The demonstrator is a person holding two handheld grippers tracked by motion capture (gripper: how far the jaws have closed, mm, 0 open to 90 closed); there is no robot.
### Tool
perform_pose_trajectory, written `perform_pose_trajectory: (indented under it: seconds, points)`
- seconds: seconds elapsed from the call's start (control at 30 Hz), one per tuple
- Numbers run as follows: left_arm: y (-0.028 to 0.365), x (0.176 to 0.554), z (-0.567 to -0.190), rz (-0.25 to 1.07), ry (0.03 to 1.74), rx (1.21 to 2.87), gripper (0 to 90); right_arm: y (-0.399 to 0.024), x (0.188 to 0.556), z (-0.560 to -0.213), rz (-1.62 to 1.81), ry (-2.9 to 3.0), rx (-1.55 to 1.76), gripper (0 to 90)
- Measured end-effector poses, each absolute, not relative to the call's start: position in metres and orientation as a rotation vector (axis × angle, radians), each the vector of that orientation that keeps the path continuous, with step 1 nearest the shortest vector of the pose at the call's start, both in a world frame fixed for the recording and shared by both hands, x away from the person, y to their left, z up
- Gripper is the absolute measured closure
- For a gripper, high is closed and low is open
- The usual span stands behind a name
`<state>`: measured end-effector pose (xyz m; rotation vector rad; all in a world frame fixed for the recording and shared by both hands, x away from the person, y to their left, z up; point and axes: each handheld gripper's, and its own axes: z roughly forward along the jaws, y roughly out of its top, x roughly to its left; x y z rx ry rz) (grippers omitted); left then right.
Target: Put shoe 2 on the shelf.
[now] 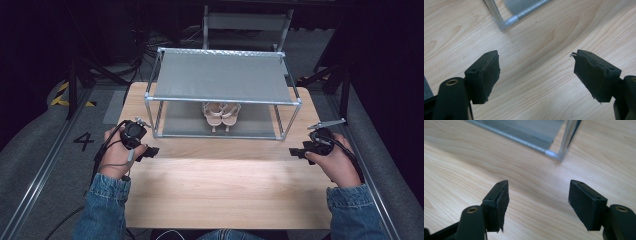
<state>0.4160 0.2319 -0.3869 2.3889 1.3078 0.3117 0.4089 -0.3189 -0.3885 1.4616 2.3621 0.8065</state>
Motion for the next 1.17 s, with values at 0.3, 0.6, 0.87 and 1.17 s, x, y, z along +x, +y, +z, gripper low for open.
perform_pose_trajectory:
  seconds: [0.3, 0.6, 0.87, 1.17]
  points:
    - [0.24, 0.42, -0.393, 0.311, 1.363, 2.368, 21.1, -0.339, 0.413, -0.405, 0.623, 2.379, 1.528, 29.2]
    - [0.246, 0.425, -0.403, 0.302, 1.39, 2.386, 20.1, -0.356, 0.418, -0.427, 0.554, 2.419, 1.629, 24.3]
    - [0.24, 0.426, -0.406, 0.291, 1.349, 2.436, 19.6, -0.361, 0.418, -0.441, 0.48, 2.428, 1.673, 23.8]
    - [0.237, 0.426, -0.408, 0.281, 1.339, 2.446, 19.3, -0.361, 0.417, -0.443, 0.446, 2.452, 1.716, 25.2]
